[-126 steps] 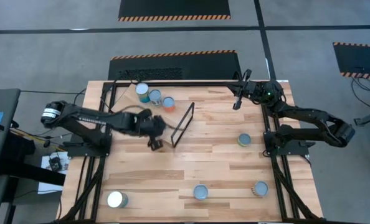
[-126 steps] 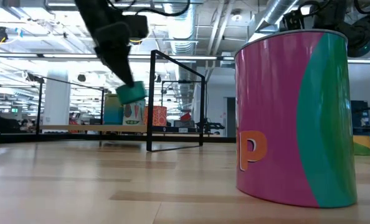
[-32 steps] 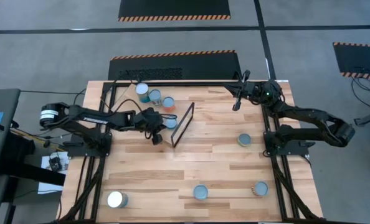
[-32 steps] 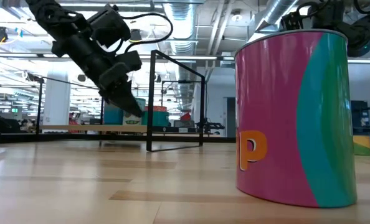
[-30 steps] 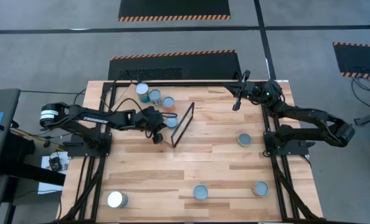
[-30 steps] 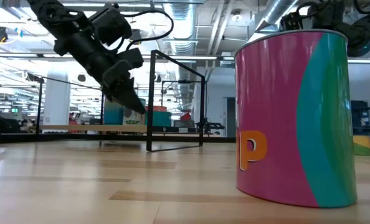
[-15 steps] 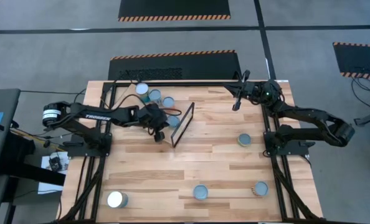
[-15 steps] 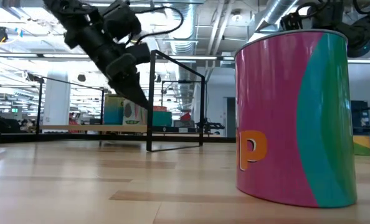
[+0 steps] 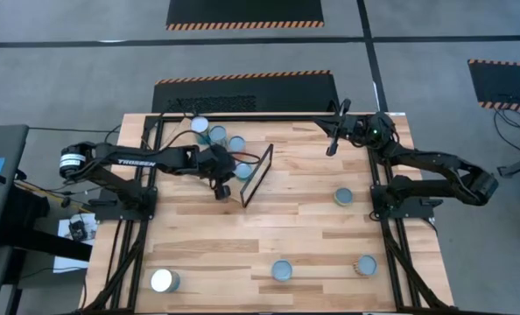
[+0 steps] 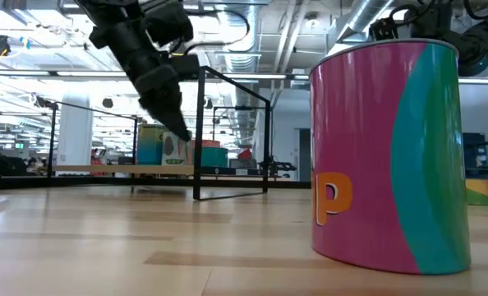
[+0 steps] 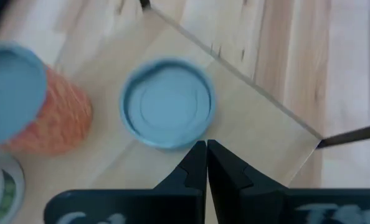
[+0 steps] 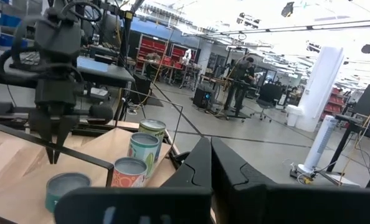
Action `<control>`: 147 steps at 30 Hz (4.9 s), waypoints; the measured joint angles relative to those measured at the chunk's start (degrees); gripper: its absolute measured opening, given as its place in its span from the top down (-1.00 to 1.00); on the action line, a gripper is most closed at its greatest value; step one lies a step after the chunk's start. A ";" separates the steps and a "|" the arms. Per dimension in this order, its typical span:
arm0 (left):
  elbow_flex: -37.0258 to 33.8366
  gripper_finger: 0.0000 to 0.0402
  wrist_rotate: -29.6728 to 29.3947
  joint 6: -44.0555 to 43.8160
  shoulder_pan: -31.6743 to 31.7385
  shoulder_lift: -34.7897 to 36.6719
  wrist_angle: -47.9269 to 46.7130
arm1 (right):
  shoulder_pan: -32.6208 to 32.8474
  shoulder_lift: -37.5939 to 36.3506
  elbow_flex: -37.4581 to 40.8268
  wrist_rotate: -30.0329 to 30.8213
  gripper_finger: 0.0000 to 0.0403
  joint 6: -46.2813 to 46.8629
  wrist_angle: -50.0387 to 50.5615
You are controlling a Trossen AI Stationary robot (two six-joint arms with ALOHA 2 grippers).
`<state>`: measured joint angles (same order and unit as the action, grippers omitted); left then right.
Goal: Pick and place cans onto a shelf
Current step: Put the small canned pickles on the shelf, then put the canned chicken soup on the shelf
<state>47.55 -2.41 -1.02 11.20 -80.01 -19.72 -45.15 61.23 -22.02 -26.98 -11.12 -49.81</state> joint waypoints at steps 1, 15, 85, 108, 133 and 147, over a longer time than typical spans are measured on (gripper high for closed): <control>0.00 1.00 -0.27 -0.49 0.00 -0.55 -0.61 | 0.00 0.00 0.00 0.00 0.95 0.01 0.01; -0.04 1.00 0.25 0.77 1.07 -10.24 7.79 | 0.00 0.00 0.00 0.00 0.95 0.12 0.01; -0.11 1.00 0.00 4.30 3.81 0.49 20.36 | 0.00 -0.04 0.00 0.00 0.95 -0.15 1.21; -27.60 1.00 25.05 7.39 7.58 22.33 56.65 | 16.64 -0.39 -2.56 13.13 0.95 0.11 18.90; -29.33 1.00 30.29 12.38 12.04 22.82 58.45 | 63.36 9.04 -28.35 42.23 0.66 31.63 66.79; -29.33 1.00 30.28 13.93 12.04 22.80 59.76 | 67.63 32.16 -48.10 25.96 0.08 33.79 77.19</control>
<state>18.22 27.87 12.91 23.24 -57.21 40.04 22.48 93.39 -70.12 -1.03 22.67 27.38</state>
